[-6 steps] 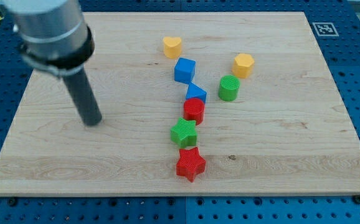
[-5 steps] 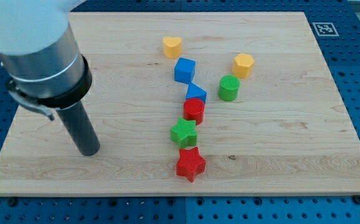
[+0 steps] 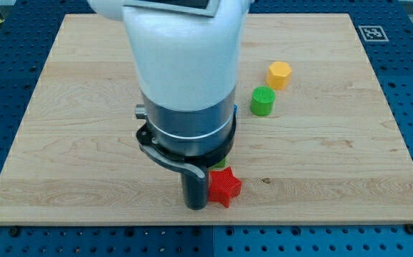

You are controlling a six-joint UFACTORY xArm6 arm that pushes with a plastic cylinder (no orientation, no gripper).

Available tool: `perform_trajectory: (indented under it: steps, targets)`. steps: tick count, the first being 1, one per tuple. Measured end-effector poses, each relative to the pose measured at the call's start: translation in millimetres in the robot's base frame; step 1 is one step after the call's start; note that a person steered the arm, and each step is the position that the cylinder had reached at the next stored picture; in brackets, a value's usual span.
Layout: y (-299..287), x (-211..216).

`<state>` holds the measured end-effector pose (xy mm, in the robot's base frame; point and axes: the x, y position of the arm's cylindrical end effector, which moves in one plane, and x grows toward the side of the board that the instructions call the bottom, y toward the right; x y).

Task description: Move the red star to the right

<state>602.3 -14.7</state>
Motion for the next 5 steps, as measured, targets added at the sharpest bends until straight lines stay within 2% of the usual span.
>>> perform_trajectory:
  steps: [4,5]
  targets:
    - [121.7,-0.6]
    - [125.1,-14.0]
